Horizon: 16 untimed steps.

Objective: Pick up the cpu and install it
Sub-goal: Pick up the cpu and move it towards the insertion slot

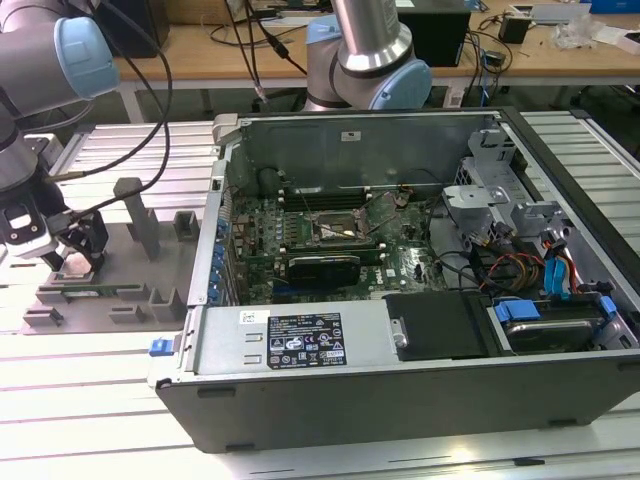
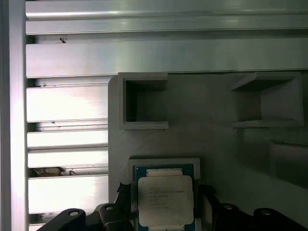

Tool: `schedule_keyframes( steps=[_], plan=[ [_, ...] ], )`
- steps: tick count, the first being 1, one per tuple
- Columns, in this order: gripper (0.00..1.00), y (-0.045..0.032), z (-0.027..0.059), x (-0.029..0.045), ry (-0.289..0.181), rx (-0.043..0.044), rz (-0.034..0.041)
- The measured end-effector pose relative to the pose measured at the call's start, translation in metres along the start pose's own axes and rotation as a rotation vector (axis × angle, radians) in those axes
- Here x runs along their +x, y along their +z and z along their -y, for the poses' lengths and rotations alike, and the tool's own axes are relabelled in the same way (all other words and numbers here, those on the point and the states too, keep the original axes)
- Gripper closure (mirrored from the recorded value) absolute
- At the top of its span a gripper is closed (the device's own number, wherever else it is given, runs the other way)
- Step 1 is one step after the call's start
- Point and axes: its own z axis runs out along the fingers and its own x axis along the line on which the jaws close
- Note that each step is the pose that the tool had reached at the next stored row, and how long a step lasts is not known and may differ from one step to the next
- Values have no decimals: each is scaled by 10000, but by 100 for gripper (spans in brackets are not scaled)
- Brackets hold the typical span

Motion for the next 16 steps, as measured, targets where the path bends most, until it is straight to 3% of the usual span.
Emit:
schedule_keyframes(
  steps=[16],
  plan=[
    [34,0,1,-8,2,-7,-105]
  ],
)
